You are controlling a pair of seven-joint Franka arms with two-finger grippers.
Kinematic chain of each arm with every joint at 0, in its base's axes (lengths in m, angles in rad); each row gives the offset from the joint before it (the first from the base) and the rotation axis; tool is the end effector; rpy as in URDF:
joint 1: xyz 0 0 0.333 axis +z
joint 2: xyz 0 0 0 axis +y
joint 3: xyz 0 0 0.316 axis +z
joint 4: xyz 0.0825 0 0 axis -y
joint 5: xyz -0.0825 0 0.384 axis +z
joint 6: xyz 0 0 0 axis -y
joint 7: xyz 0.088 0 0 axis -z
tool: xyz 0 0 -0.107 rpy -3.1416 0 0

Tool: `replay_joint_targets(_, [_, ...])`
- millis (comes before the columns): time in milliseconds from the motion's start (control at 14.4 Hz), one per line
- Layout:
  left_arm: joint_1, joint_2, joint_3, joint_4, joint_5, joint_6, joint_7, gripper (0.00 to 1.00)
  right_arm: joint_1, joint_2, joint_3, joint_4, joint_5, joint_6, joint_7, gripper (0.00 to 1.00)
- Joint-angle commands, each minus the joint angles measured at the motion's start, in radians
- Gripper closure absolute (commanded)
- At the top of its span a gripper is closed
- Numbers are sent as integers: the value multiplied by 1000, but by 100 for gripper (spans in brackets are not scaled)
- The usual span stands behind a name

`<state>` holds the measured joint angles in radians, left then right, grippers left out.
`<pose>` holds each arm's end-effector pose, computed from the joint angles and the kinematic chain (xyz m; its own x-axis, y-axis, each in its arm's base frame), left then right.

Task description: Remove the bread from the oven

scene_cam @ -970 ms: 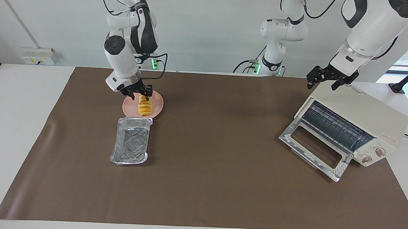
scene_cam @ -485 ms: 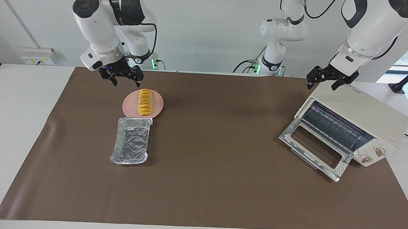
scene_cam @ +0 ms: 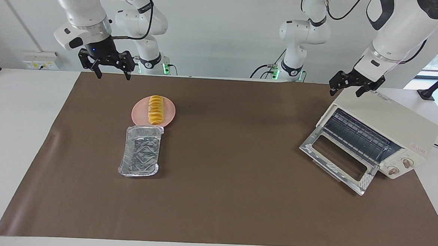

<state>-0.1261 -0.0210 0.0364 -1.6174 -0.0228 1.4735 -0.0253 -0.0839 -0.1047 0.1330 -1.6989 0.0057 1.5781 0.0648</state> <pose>0.5337 -0.0504 0.6063 0.9902 -0.0660 -0.1231 -0.0640 -0.9977 0.0205 0.5205 0.0298 0.6205 0.9997 -0.0167 -0.0165 -0.0166 -0.9998 0.0093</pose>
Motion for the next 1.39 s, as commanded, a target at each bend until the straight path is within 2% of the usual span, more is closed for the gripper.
replay_joint_targets(0, [11,-16,-7,-12,-11,10,-8,0,-33,56,7,64,-12,-21,-34,0])
replay_joint_targets(347, [11,-16,-7,-12,-13,10,-7,0,-70,60,5,70,-16,-35,-43,0])
replay_joint_targets(1317, [11,-16,-7,-12,-13,10,-7,0,-73,54,5,65,-16,-67,-51,0])
